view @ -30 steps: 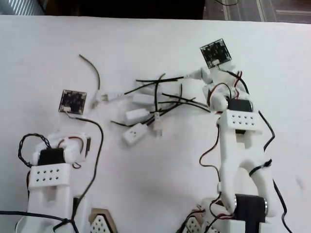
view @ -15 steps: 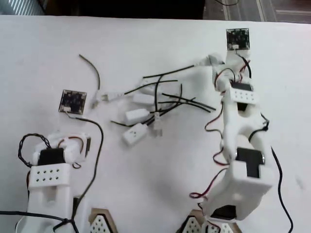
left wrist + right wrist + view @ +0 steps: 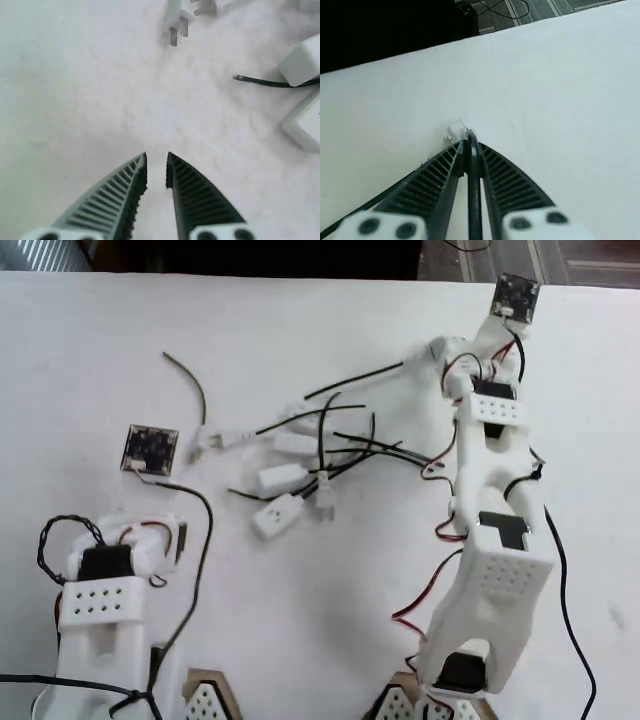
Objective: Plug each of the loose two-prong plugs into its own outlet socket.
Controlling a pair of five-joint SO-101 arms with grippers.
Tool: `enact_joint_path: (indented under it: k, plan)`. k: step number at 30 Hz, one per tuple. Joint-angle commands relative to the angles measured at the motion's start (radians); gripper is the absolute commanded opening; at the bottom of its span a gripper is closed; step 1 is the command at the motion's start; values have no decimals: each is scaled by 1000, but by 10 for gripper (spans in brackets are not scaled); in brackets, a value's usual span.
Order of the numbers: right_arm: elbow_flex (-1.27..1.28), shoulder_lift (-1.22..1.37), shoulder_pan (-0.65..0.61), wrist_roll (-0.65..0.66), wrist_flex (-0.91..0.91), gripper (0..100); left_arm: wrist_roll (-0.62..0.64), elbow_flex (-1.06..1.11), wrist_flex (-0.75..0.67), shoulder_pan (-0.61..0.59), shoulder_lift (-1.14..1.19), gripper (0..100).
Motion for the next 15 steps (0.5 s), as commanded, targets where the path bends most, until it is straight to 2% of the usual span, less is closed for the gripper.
enact_joint_path:
  k: [1,4,6,15]
  plan:
    - [-68,-21,10,-21,74,67,-8,-3,-18,-5,-21,83]
    - [-69,-61,4,-23,171,178,-8,-3,-17,-5,-21,83]
    - [-69,-104,-1,-21,234,211,-8,-3,-17,-4,-21,83]
    - [-61,-392,-10,-15,572,213,-8,-3,-17,-4,-21,83]
